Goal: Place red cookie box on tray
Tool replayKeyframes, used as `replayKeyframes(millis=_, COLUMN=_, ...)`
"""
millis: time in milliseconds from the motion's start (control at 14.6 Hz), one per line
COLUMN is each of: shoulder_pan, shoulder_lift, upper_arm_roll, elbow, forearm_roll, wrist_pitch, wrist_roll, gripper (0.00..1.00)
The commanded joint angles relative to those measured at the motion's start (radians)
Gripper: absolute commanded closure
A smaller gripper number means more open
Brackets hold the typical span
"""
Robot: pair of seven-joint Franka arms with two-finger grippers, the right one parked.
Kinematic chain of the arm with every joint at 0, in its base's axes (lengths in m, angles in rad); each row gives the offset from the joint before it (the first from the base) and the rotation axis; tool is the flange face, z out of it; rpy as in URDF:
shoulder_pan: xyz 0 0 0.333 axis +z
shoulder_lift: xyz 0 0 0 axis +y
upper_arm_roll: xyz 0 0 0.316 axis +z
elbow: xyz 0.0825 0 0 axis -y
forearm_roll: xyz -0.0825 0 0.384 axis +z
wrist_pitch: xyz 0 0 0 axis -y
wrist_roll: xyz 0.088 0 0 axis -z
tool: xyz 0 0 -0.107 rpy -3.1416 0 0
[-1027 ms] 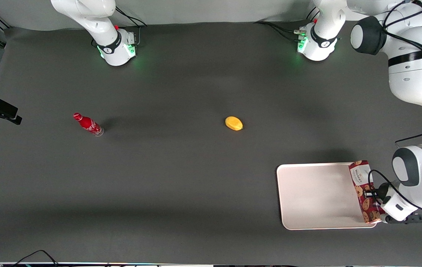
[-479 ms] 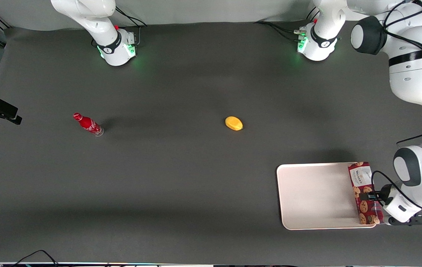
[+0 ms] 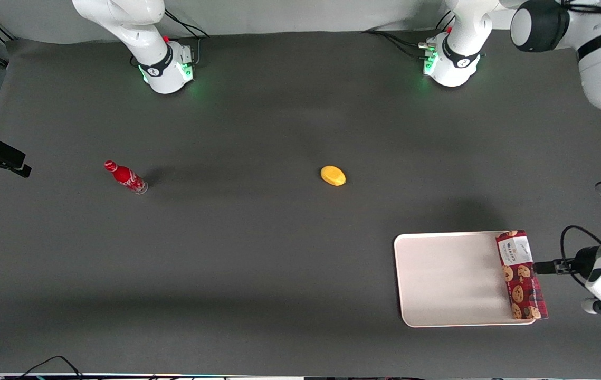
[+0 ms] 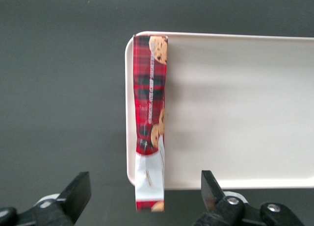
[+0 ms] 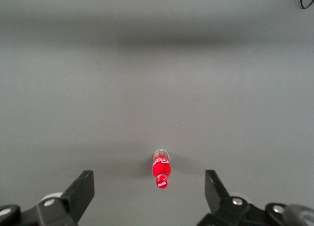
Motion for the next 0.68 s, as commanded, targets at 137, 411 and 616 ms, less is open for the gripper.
replayKeyframes(millis=137, shoulder_pan=-0.011, shoulder_lift=-0.251, upper_arm_roll=0.003, elbow=-0.146, forearm_roll=0.031, wrist_pitch=-0.149, wrist_roll=-0.002, gripper=0.00)
replayKeyframes(millis=411, shoulder_pan=-0.053, shoulder_lift=-0.446, upper_arm_roll=0.000, elbow=-0.280, forearm_roll=0.084, wrist_pitch=-0.232, wrist_roll=-0.002, gripper=0.00)
replayKeyframes(millis=616, shoulder_pan=-0.084, shoulder_lift=-0.607, upper_arm_roll=-0.035, elbow=-0.415, forearm_roll=0.103, wrist_pitch=-0.234, wrist_roll=-0.010, gripper=0.00)
